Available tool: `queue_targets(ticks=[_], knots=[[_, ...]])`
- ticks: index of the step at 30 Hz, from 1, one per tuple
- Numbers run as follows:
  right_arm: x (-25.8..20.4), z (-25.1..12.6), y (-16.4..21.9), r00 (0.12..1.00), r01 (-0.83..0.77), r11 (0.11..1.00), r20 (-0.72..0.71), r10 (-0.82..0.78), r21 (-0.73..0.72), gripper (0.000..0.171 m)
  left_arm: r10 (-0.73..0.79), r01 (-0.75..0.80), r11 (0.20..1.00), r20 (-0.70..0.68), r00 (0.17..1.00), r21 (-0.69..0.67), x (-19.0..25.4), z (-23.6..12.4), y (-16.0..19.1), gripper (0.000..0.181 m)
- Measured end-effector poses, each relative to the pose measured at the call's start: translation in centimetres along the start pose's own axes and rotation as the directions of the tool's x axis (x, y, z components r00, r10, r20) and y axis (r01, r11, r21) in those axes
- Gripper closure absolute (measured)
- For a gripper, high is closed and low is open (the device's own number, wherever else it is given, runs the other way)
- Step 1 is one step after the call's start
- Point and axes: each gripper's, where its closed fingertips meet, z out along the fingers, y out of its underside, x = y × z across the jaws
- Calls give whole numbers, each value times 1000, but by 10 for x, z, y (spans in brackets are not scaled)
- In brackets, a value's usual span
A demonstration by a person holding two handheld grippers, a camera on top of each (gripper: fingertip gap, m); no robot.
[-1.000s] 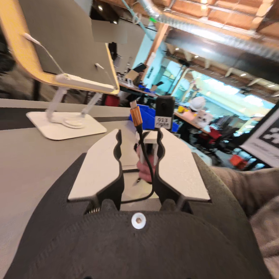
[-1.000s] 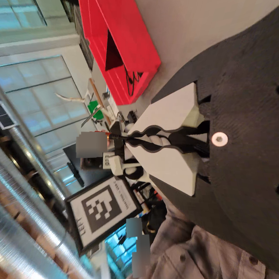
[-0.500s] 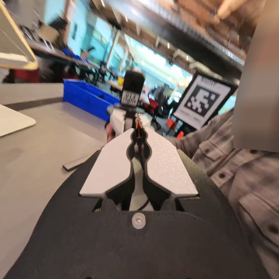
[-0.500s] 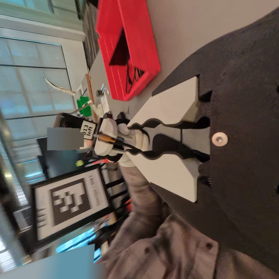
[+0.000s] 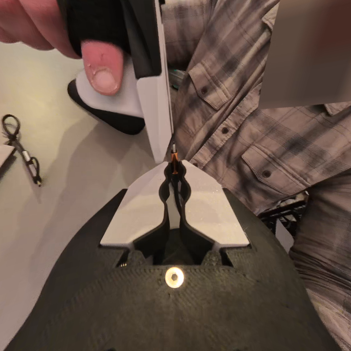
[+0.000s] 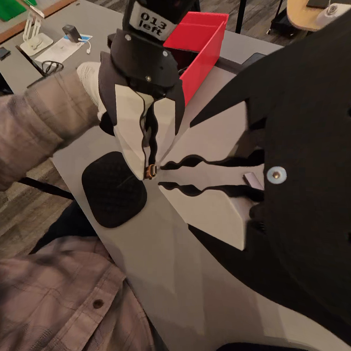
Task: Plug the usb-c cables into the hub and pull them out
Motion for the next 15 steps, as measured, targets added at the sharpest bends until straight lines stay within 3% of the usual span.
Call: queue_targets(ticks=[3,6,10,15], knots=[[-8,4,5,999,-25,1000,25,25,1,160,-31,31,998,-10,999,-49,-6,4,5,175],[-5,0,12,996,-88,996,-8,88,17,147,-52,52,997,3,999,-61,-13,3,6,175],[-6,-4,4,995,-95,989,-30,99,116,155,-71,70,994,-9,997,-82,-18,5,7,175],[-12,6,9,997,-66,992,-24,69,107,161,-104,95,987,-57,993,-132,-21,13,9,175]])
